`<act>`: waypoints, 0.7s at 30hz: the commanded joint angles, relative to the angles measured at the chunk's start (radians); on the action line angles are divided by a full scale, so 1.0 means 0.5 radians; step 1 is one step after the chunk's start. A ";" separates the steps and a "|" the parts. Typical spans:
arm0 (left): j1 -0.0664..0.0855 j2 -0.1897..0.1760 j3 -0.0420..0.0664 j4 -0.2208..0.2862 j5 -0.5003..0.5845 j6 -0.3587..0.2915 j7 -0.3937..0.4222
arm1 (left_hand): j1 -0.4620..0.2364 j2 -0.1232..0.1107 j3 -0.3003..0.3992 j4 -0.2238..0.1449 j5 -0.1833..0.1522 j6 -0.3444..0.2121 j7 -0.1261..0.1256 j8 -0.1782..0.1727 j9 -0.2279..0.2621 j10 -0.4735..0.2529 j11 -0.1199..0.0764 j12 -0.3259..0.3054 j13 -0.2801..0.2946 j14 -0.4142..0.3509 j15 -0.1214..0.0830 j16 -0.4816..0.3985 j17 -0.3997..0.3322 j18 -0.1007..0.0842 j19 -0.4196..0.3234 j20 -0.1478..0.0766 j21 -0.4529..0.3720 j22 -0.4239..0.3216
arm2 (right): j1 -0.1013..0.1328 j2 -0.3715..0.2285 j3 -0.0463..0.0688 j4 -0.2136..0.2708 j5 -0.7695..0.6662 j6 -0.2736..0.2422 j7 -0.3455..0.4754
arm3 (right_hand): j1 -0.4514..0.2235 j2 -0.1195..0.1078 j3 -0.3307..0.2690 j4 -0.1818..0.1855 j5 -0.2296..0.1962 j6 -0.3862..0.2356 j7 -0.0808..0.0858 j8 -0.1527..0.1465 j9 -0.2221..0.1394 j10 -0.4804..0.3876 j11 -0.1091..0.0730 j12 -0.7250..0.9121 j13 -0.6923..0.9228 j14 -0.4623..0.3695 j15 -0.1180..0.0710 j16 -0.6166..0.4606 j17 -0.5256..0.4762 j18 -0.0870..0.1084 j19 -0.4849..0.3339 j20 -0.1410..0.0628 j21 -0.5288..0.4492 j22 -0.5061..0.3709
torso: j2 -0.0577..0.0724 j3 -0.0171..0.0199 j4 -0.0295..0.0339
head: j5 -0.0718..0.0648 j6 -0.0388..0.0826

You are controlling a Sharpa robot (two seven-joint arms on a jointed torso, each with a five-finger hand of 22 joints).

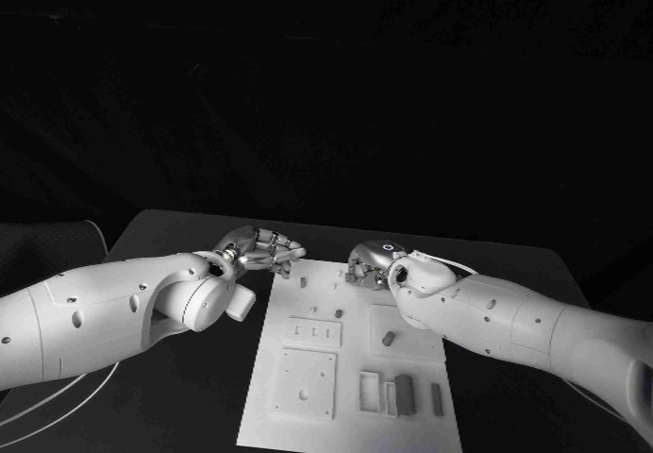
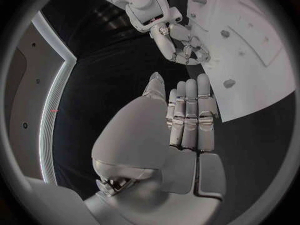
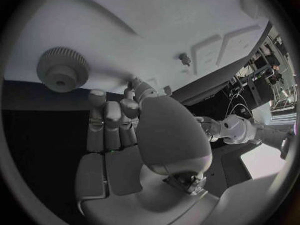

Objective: Assemble the parts on the task board

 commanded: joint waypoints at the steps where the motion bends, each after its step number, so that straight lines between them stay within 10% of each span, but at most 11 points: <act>1: 0.003 -0.001 0.002 0.007 0.002 0.000 0.011 | 0.023 0.001 0.006 0.001 0.000 -0.015 -0.001 -0.007 0.003 -0.013 -0.004 0.004 0.003 -0.010 -0.003 0.003 0.003 0.034 -0.003 -0.013 -0.011 0.002 | 0.019 -0.022 0.000 0.049 -0.069 0.076 -0.046 | -0.051 -0.004 0.020 -0.042 -0.003 0.012 0.003 0.007 0.018 0.004 -0.018 0.008 -0.003 0.014 -0.034 0.008 -0.005 0.135 -0.015 -0.005 0.013 0.038 | 0.000 -0.0001 -0.002 | -0.003 0.000; 5: 0.003 -0.003 0.002 0.006 0.002 -0.001 0.012 | 0.023 0.001 0.006 0.001 0.000 -0.015 -0.001 -0.007 0.003 -0.014 -0.004 0.004 0.003 -0.010 -0.003 0.003 0.003 0.034 -0.003 -0.013 -0.011 0.002 | 0.035 -0.040 0.000 0.094 -0.099 0.120 -0.069 | -0.175 -0.003 0.129 -0.197 -0.003 0.017 0.001 -0.010 0.050 0.007 -0.020 0.005 0.000 0.013 -0.032 0.012 -0.012 0.135 -0.016 -0.004 0.019 0.037 | 0.000 -0.0005 0.001 | -0.011 0.001; 12: 0.003 -0.011 0.002 0.008 0.002 -0.002 0.011 | 0.023 0.000 0.005 0.001 0.000 -0.015 0.000 -0.008 0.004 -0.014 -0.004 0.004 0.004 -0.010 -0.002 0.003 0.003 0.034 -0.003 -0.013 -0.012 0.003 | 0.075 -0.074 0.000 0.166 -0.200 0.220 -0.152 | -0.872 0.038 0.673 -0.884 -0.009 0.033 0.007 -0.054 0.139 0.035 -0.014 -0.001 0.001 0.040 -0.028 0.019 -0.038 0.135 0.043 0.003 0.040 0.032 | 0.000 -0.0006 0.002 | -0.017 0.000; 21: 0.003 -0.019 0.002 0.014 0.002 -0.004 0.009 | 0.023 0.000 0.005 0.001 0.000 -0.016 0.000 -0.008 0.004 -0.015 -0.004 0.005 0.004 -0.010 -0.002 0.003 0.003 0.034 -0.003 -0.013 -0.012 0.003 | 0.114 -0.089 0.000 0.231 -0.347 0.541 -0.340 | -0.898 0.015 0.719 -0.887 -0.011 0.024 0.009 -0.059 0.151 0.035 -0.012 -0.005 -0.001 0.038 -0.025 0.016 -0.041 0.135 0.040 -0.002 0.039 0.033 | 0.000 -0.0010 0.002 | -0.022 0.003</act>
